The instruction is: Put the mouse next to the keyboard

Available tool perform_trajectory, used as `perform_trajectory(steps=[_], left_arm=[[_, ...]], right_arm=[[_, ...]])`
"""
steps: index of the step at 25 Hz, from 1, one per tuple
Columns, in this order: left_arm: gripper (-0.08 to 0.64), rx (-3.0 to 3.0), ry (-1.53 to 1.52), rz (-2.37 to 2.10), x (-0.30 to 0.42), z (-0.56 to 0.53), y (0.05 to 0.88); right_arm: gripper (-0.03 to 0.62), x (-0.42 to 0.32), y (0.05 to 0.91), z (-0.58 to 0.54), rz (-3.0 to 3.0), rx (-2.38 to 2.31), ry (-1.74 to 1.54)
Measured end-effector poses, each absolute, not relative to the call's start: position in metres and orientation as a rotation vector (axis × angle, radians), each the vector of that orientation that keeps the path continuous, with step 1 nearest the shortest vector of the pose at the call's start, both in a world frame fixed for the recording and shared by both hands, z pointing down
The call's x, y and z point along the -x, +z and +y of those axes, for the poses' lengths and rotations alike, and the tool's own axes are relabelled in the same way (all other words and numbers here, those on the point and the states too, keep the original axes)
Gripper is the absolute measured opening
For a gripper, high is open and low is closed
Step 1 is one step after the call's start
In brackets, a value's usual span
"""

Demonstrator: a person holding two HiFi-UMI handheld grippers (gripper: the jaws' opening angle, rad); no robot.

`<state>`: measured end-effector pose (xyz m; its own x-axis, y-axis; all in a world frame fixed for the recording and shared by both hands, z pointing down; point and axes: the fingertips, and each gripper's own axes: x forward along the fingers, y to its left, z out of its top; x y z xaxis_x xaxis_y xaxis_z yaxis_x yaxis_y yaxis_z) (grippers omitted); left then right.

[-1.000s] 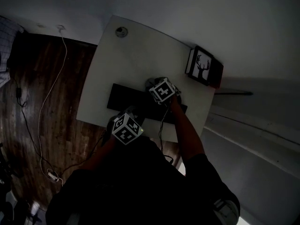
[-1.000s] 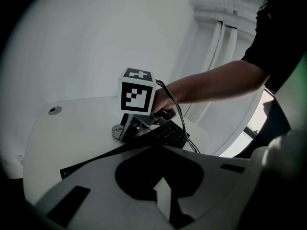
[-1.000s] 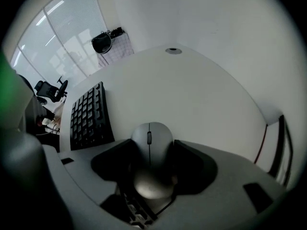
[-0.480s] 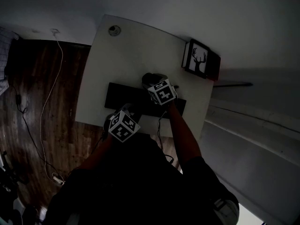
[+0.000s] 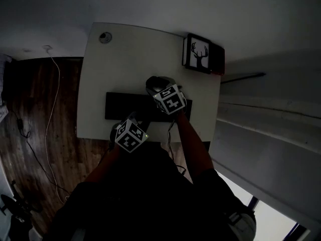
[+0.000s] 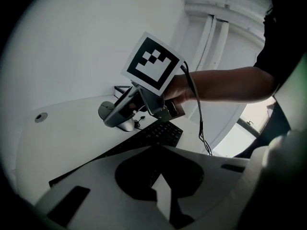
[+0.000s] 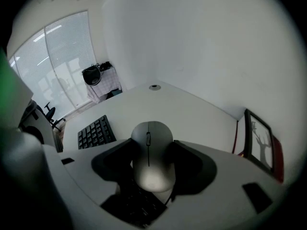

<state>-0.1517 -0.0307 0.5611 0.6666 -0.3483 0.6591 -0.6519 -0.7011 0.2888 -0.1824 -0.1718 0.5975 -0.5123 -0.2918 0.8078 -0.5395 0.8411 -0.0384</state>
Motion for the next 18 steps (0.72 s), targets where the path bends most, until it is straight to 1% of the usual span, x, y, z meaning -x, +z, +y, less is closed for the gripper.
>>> perform_trajectory(steps=[6,18], left_arm=[[0.0,-2.425,0.831,-0.67,0.117,-0.029,0.559],[0.0,-2.537,0.922,-0.412,0.026,-0.019,0.559]], right_arm=[[0.281,0.131,0.593,-0.172,-2.108,-0.708,0.401],[0.281,0.003,0.586,-0.155,-2.004,-0.955,0.535]])
